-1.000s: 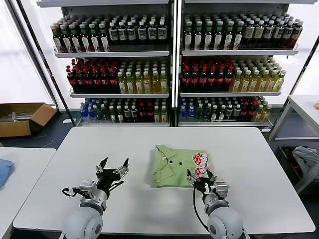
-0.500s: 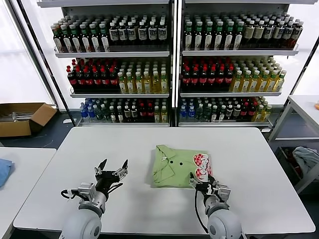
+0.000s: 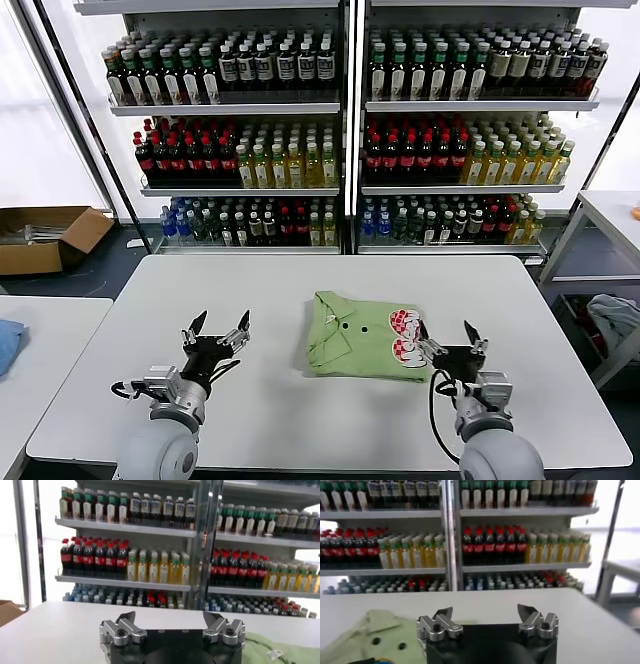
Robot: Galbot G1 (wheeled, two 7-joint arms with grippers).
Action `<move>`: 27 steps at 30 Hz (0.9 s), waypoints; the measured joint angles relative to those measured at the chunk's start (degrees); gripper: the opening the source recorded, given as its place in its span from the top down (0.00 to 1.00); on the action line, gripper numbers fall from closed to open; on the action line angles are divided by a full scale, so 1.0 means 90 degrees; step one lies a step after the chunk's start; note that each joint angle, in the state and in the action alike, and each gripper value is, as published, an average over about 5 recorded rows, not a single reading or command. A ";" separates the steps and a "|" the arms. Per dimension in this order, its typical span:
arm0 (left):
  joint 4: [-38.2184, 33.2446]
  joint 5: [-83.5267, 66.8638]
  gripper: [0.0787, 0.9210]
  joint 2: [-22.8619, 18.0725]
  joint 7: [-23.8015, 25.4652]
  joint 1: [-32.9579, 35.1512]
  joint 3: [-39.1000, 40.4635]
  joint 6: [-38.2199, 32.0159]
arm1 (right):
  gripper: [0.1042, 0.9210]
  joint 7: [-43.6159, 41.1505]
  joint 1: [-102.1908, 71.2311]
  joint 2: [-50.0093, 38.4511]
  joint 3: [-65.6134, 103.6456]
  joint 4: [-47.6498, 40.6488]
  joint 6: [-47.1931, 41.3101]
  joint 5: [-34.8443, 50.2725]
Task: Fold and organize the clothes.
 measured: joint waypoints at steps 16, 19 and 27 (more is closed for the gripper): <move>0.0003 0.0069 0.12 -0.0033 -0.0023 0.0022 -0.0078 -0.0234 | 0.12 -0.0194 -0.0627 -0.0013 0.0452 0.0465 0.0233 -0.0698; -0.0025 0.0066 0.12 -0.0034 -0.0037 0.0035 -0.0104 -0.0270 | 0.12 -0.0206 -0.0672 0.0009 0.0446 0.0519 0.0241 -0.0760; -0.0065 0.0143 0.12 -0.0054 0.0008 0.0106 -0.0133 -0.0362 | 0.12 -0.0234 -0.0808 0.0056 0.0381 0.0605 0.0279 -0.0898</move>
